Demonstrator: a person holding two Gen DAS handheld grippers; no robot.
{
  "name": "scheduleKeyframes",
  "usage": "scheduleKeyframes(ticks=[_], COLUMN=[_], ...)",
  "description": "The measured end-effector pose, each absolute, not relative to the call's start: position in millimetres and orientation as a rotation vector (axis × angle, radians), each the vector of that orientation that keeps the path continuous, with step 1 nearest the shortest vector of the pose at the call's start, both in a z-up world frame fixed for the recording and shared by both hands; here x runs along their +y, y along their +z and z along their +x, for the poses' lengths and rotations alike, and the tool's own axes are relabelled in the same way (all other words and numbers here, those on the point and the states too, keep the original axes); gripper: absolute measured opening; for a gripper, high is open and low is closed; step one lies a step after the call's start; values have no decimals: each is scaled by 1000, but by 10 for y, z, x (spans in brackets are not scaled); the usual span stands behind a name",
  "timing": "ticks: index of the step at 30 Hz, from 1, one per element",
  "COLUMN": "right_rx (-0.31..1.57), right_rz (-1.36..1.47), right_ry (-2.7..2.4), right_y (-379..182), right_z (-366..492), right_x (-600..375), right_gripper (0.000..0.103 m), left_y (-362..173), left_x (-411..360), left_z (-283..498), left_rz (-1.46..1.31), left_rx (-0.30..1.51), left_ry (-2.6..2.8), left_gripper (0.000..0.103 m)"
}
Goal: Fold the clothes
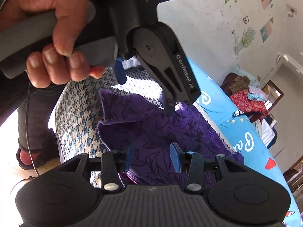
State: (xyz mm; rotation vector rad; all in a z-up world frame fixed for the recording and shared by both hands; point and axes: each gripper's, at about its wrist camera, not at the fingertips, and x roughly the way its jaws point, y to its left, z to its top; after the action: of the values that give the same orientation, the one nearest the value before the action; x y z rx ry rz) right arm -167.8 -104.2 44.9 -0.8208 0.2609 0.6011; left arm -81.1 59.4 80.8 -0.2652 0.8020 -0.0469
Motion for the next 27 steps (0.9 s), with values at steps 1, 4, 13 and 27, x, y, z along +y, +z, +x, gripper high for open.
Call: scheduleKeyframes(ticks=[1, 4, 13, 27], right_rx=[270, 304, 412, 756], right_rz=[-807, -760, -572, -149], right_ry=[586, 545, 321, -92], right_y=[462, 507, 678, 450], right_z=[-1659, -1588, -1225, -620], right_x=[-1074, -1178, -1715, -2850], right_gripper=[40, 43, 53, 64], left_y=[777, 682, 431, 337], left_x=[581, 542, 464, 606], left_z=[-785, -705, -483, -353], left_rz=[-253, -215, -139, -123], left_rx=[809, 831, 895, 851], left_ry=[-41, -22, 20, 105], left_gripper=[103, 103, 103, 69])
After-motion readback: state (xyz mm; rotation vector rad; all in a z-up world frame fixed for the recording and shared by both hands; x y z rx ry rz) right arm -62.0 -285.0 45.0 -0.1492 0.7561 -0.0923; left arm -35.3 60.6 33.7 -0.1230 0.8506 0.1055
